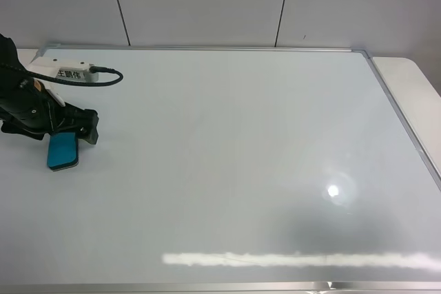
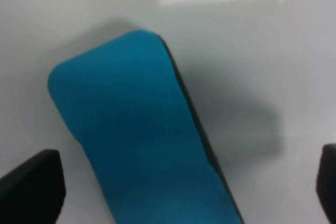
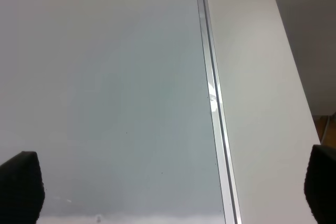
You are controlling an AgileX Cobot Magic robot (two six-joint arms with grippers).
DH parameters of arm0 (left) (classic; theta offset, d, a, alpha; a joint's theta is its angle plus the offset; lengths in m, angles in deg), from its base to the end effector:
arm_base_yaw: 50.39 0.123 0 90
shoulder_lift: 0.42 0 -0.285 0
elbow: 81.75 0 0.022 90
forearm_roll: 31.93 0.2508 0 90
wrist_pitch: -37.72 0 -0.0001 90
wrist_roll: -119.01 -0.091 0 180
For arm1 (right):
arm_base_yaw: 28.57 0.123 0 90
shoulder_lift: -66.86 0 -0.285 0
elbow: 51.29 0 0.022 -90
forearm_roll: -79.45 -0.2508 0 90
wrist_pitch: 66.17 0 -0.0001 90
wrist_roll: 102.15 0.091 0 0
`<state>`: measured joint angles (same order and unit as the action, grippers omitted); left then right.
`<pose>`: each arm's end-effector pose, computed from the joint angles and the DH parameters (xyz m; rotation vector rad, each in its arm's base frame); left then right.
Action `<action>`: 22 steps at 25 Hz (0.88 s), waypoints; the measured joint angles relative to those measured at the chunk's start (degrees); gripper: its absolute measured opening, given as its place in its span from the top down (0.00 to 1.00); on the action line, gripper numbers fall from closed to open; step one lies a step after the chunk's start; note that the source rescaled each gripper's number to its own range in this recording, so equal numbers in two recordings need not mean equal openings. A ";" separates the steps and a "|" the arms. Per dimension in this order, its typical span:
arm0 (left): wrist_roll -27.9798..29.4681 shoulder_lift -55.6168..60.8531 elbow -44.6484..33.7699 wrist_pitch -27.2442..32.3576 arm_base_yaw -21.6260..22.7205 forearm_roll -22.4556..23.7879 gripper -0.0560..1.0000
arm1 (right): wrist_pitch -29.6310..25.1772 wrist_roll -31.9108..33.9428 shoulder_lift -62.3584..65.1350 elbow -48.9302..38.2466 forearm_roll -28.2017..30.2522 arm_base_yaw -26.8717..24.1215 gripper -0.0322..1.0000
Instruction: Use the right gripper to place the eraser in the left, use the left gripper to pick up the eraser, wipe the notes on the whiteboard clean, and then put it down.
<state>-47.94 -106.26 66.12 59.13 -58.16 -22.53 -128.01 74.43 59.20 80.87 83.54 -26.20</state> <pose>0.2924 -0.0344 0.1407 0.0690 2.7721 0.0286 -0.0073 -0.0060 0.2795 -0.0987 2.0449 -0.0969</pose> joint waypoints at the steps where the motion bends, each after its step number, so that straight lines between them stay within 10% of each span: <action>1: -0.51 0.00 0.00 -0.06 0.00 -0.20 0.03 | 0.00 0.00 0.00 0.00 0.00 0.00 0.00; 12: -2.37 1.72 0.00 1.29 0.00 -2.48 0.01 | 0.00 0.00 0.00 0.00 0.00 0.00 0.00; 22: -2.37 25.95 4.00 16.43 0.00 -4.80 0.01 | 0.00 0.00 0.00 0.00 0.00 0.00 0.00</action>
<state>-50.31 -80.31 70.12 75.56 -58.16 -27.33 -128.01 74.43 59.20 80.87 83.54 -26.20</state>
